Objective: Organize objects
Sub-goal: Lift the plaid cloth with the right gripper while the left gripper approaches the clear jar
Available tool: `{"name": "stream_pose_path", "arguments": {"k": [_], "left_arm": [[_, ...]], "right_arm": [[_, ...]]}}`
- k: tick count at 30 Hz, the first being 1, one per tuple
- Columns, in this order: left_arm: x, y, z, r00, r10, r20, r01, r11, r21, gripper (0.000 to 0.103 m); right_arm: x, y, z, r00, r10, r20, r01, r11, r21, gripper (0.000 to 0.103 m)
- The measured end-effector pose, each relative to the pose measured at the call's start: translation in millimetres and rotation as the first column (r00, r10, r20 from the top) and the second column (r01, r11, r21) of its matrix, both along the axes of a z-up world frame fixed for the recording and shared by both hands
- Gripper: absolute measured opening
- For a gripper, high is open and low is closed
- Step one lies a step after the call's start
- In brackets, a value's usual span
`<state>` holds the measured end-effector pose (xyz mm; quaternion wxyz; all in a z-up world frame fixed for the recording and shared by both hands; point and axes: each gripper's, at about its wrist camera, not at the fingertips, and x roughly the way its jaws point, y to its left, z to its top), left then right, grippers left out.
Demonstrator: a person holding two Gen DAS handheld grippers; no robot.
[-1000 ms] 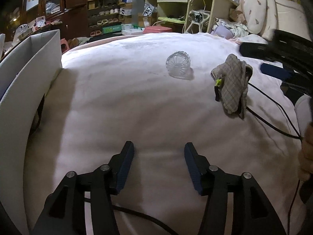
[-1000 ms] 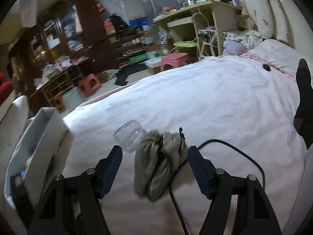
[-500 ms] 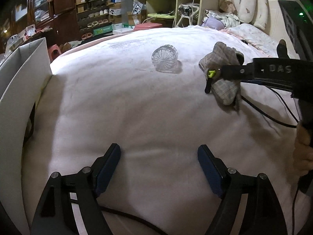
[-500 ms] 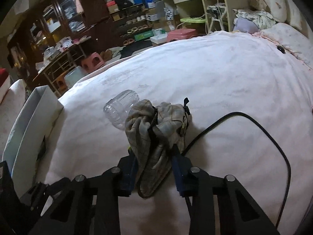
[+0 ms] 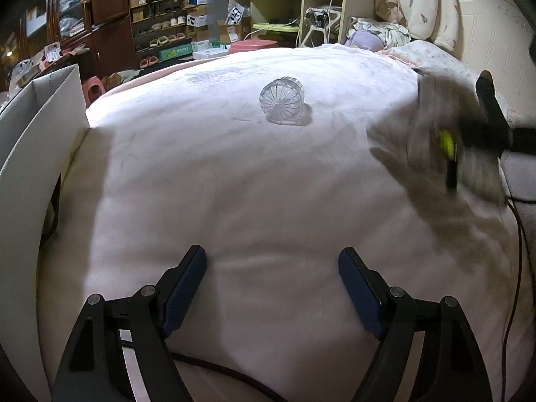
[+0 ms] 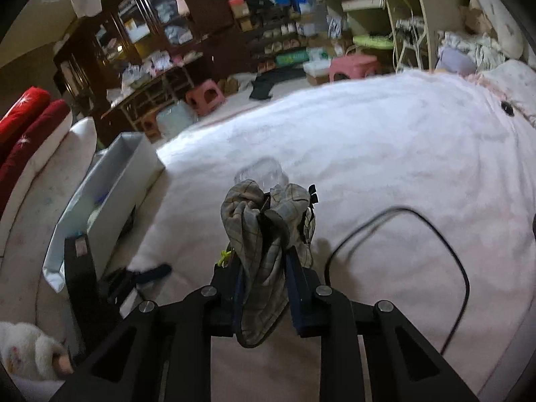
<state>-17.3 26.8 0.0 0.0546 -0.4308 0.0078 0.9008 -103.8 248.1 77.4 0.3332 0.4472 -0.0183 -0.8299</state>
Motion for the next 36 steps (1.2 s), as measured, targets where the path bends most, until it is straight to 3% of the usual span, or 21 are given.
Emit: {"name": "stream_pose_path", "arguments": {"k": [4,9,19,21,23,24,26,29,31,33,34,36], "left_arm": [[-1,0,0,1.0,0.0,0.0,0.0,1.0,-0.002,0.081],[0,0,1,1.0,-0.001,0.001,0.001,1.0,-0.004,0.081],[1,-1,1,1.0,-0.001,0.0,0.001,1.0,-0.003,0.081],[2,0,1,1.0,0.0,0.0,0.0,1.0,-0.003,0.081],[2,0,1,1.0,-0.001,0.0,0.001,1.0,-0.004,0.081],[2,0,1,1.0,-0.001,0.0,0.001,1.0,-0.004,0.081],[2,1,1,1.0,-0.005,0.002,0.005,1.0,-0.013,0.081],[5,-3,1,1.0,0.0,-0.001,0.0,1.0,-0.009,0.081],[5,-4,1,1.0,0.0,0.003,0.0,1.0,-0.005,0.081],[7,-7,1,1.0,-0.004,0.002,0.004,1.0,-0.007,0.081],[9,-9,1,1.0,-0.006,0.001,0.006,1.0,-0.002,0.081],[10,-12,0,1.0,0.006,0.006,-0.006,1.0,0.0,0.081]], "right_arm": [[8,-9,-35,0.995,0.027,0.094,-0.038,0.993,0.108,0.022],[14,-33,-38,0.999,0.052,0.012,-0.053,0.985,0.162,0.023],[5,-30,-45,0.998,0.03,0.051,-0.037,0.989,0.142,0.03],[7,-31,-46,0.998,0.027,0.049,-0.034,0.99,0.136,0.037],[8,-38,-51,0.997,0.048,0.062,-0.056,0.988,0.143,0.055],[11,-44,-52,0.997,0.063,0.044,-0.069,0.985,0.156,0.059],[12,-57,-55,0.996,0.087,0.013,-0.088,0.978,0.189,0.08],[16,-65,-59,0.997,0.077,-0.03,-0.07,0.979,0.191,0.09],[16,-64,-59,0.997,0.067,-0.025,-0.062,0.982,0.18,0.091],[13,-71,-56,0.996,0.092,-0.002,-0.089,0.969,0.229,0.093],[10,-78,-57,0.993,0.119,0.02,-0.12,0.959,0.256,0.099],[8,-82,-61,0.989,0.146,0.016,-0.146,0.956,0.255,0.103]]}}
